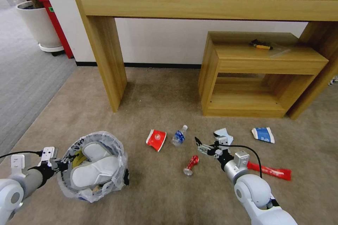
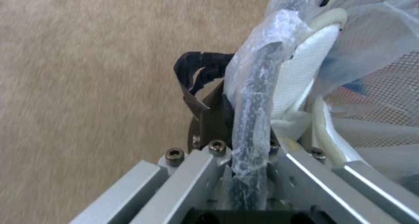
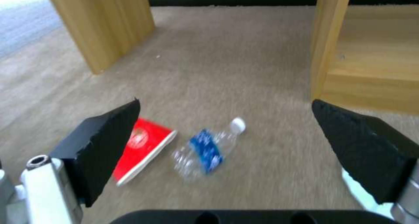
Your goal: Pick up the trash bin and place the garbage on the floor into it.
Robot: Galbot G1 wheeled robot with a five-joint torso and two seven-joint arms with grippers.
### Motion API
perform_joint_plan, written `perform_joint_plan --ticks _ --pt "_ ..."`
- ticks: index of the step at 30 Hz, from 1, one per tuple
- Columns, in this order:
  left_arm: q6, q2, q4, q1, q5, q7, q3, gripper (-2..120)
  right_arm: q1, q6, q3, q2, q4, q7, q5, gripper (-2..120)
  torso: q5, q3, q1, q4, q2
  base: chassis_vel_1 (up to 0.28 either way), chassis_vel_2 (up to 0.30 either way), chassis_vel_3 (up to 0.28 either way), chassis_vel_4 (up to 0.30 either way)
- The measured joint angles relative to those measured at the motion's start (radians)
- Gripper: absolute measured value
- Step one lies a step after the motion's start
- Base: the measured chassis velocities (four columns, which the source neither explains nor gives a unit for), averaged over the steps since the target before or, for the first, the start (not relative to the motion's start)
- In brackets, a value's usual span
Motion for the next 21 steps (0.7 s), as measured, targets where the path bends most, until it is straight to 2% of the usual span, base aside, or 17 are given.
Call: perform_joint_plan --ticks 5,9,15,21 --pt "0.000 -0.007 0.003 -0.004 0.002 -0.007 0.001 0 -0.003 -0.007 -0.015 0.005 -0.018 0.021 0.004 100 0.0001 0.000 0.000 0.0006 0.000 -0.226 0.226 0.221 -0.215" --pt "0.000 -0.007 0.009 -0.006 0.001 -0.009 -0.003 0 -0.050 -0.089 -0.057 0.014 -0.024 0.145 0.013 100 -0.0001 0.000 0.000 -0.0001 0.000 -0.159 0.141 0.130 -0.128" --pt "0.000 -0.003 0.006 0.001 -0.004 -0.008 -0.013 0 -0.108 -0.170 -0.131 0.018 -0.047 0.300 0.066 100 0.0001 0.000 0.000 0.0005 0.000 0.000 0.013 -0.008 -0.008" --pt "0.000 -0.005 -0.002 0.003 -0.003 -0.008 -0.013 0 -0.104 -0.220 -0.148 0.021 -0.079 0.336 0.125 100 0.0002 0.000 0.000 0.0004 0.000 0.009 -0.007 -0.007 0.007"
